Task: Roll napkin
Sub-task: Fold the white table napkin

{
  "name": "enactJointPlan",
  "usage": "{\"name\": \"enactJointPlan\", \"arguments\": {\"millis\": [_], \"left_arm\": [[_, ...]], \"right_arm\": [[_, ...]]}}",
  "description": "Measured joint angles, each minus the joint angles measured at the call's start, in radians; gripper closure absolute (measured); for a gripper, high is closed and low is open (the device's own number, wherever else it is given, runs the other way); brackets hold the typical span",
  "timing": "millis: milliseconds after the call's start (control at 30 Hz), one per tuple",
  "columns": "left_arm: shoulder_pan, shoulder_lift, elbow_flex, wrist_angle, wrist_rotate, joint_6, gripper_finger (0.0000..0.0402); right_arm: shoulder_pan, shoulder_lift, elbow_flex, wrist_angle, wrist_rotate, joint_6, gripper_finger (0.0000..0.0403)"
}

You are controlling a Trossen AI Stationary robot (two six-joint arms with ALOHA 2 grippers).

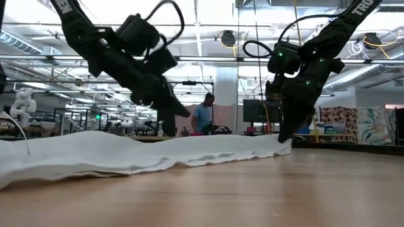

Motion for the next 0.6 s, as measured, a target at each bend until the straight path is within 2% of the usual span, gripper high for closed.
{"name": "enactJointPlan", "arguments": {"millis": [167,300,467,600], "left_arm": [[-0.087,0.042,-0.003,-0.184,-0.062,-0.120,0.0361],[-0.142,0.067,-0.001,-0.252,-0.082,-0.180,0.0361],[-0.151,0.096,-0.008,-0.229,-0.186,-0.144,0.0361],[-0.123,0.100,-0.013,-0.214,-0.209,-0.073,0.0361]], "right_arm": [[-0.011,0.000,0.000,-0.004,0.021,-0.028,0.0399],[-0.011,0.000,0.000,-0.003,0.041,-0.038,0.0399],[-0.011,0.000,0.000,-0.002,0.053,-0.037,0.0398],[-0.001,-0.015,0.000,-0.007,0.067,-0.010,0.0384]]}}
